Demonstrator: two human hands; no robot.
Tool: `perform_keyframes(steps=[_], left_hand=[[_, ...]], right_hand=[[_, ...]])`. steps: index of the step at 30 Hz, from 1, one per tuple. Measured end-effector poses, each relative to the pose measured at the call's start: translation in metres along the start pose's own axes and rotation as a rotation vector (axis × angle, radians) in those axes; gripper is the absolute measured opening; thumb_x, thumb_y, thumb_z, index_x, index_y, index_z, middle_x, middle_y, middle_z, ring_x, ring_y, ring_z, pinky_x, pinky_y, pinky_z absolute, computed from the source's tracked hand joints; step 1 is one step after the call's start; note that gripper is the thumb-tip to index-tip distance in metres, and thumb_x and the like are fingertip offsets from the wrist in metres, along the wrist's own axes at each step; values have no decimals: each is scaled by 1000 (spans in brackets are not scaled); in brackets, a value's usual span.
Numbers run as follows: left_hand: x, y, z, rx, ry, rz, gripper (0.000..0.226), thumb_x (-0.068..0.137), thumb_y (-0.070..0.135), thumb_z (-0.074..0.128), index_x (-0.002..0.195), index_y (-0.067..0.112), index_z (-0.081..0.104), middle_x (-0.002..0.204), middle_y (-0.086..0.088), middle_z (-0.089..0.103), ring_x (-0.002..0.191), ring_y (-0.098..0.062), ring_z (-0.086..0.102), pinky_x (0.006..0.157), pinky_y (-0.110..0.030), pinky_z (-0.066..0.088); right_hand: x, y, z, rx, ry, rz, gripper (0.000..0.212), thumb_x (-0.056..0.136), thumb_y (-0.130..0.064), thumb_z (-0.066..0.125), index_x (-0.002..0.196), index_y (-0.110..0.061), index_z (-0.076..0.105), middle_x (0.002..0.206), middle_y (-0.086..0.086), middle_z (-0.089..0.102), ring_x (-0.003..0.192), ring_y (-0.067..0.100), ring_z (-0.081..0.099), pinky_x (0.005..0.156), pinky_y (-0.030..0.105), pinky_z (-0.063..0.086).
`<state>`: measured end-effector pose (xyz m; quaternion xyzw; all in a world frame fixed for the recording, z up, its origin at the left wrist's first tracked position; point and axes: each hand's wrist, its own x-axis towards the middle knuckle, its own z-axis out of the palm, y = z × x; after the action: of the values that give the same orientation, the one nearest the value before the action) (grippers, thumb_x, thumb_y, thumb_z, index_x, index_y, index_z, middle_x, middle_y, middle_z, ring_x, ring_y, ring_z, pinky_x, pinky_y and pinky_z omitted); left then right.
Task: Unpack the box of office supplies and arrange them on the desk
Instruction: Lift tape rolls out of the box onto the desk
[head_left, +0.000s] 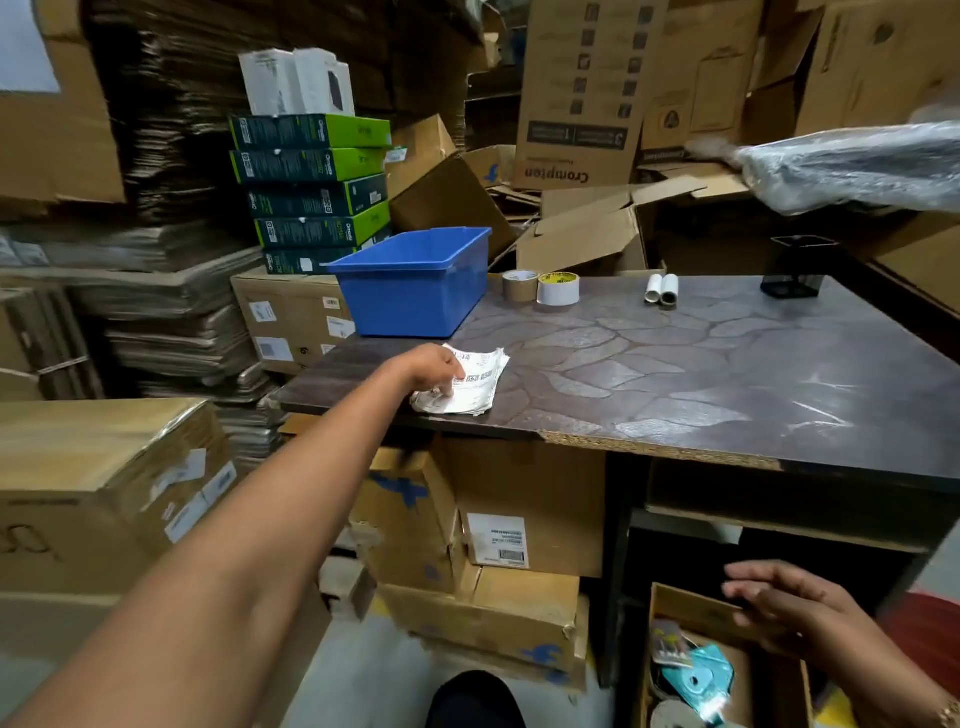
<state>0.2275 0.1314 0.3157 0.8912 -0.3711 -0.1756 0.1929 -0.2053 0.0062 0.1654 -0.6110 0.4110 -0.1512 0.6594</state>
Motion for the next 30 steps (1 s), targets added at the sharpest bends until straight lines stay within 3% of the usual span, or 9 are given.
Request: perform_keyframes(steps=[4,6,9,13,17,21,23,25,30], left_hand=[[-1,-4,3,94,178,-17,31,79,7,71,96,33,70,134,-3,53,123,-26,46,105,-44,41],[-8,0,10,138,266,53,30,82,11,65,97,37,69,135,-1,51,127,-26,42,106,-51,36],[-35,19,36,131,459,278,20,88,25,59,104,35,67,126,4,53,123,-21,42,99,-43,35],[-77,50,114,-40,579,657,12,88,31,59,94,25,67,95,7,58,99,-16,52,84,-36,46],[-95,65,232,-94,392,780,11,88,31,57,92,24,66,90,9,58,89,-14,51,78,-34,45],[-85,54,361,-79,65,644,25,80,37,57,101,26,66,104,4,60,101,-21,55,84,-38,48],[-76,42,420,-6,-78,566,41,75,42,56,112,28,64,119,2,57,114,-25,52,92,-41,46],[-69,28,471,156,-201,509,50,76,45,59,124,31,55,137,4,46,128,-23,42,101,-43,42],[-59,7,558,434,-308,535,59,81,51,56,134,27,47,146,0,39,134,-25,34,105,-40,31]], right_hand=[[4,11,-1,-45,-5,10,20,93,-5,57,109,-9,69,102,13,75,87,29,69,67,31,45],[5,17,-4,-63,-6,21,20,94,-6,57,109,-10,69,104,15,74,89,30,68,68,31,44],[11,30,-11,-67,18,46,20,92,-5,59,109,-8,69,105,19,72,86,28,67,63,29,47],[15,55,-18,-66,65,68,19,92,-8,60,108,-11,70,104,14,74,88,28,68,70,31,52],[29,93,-22,-75,128,116,17,90,-1,59,105,0,68,91,15,68,76,25,61,65,30,49],[52,157,-37,-203,138,193,15,90,1,59,103,-2,65,89,13,63,68,16,58,58,21,47],[66,193,-44,-323,162,224,18,86,2,62,103,-6,64,98,13,64,79,18,60,66,21,49],[77,223,-47,-506,156,266,36,79,-6,73,113,-11,62,108,9,67,96,23,63,81,28,50],[109,280,-38,-855,5,301,77,71,-21,78,139,-17,43,133,12,49,119,33,54,99,37,48]])
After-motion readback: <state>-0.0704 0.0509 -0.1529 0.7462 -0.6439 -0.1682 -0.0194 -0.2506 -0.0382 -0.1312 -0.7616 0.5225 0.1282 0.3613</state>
